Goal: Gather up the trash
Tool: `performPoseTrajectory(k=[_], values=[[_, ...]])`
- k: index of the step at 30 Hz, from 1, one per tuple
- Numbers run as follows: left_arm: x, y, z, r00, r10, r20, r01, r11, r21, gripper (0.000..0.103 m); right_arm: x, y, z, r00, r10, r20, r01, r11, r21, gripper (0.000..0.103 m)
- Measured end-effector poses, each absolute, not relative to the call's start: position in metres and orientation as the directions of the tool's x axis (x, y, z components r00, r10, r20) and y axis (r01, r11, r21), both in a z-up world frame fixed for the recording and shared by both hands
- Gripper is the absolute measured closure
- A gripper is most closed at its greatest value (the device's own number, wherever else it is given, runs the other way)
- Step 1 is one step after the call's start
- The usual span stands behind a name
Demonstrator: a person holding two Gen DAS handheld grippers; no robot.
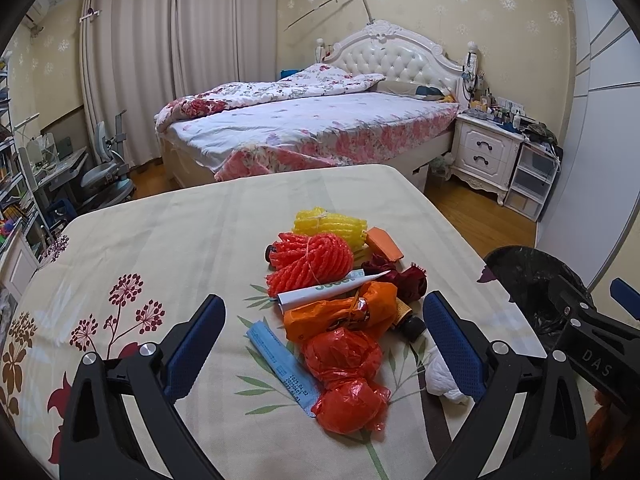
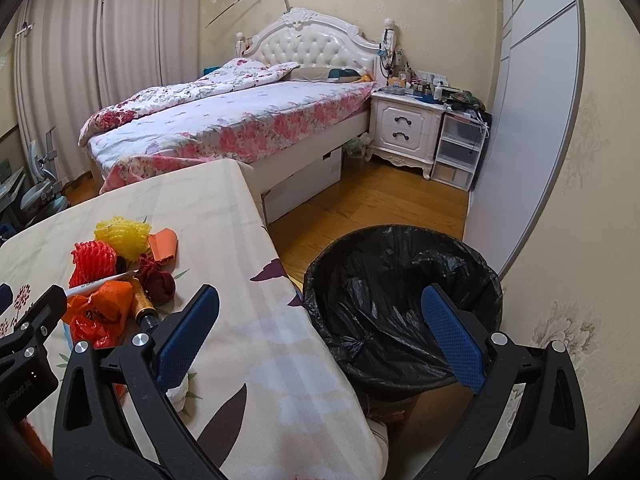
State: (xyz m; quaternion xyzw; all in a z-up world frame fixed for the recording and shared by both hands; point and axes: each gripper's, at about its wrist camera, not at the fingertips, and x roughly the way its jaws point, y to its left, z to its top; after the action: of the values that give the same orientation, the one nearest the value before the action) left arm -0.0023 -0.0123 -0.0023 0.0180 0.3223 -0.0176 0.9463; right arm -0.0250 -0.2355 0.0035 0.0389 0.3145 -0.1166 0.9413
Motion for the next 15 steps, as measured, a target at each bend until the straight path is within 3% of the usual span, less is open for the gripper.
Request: performPoseTrajectory(k=[15], values=[[-0.0013,-0.0111,-0.006,0.787,-0.021,-0.617,0.041,0.999,0.018,0.007,-0.0253,-0.2337,0.0007,0.772,-0.193,-0.605,0.244,0.97,0.002,0.004]])
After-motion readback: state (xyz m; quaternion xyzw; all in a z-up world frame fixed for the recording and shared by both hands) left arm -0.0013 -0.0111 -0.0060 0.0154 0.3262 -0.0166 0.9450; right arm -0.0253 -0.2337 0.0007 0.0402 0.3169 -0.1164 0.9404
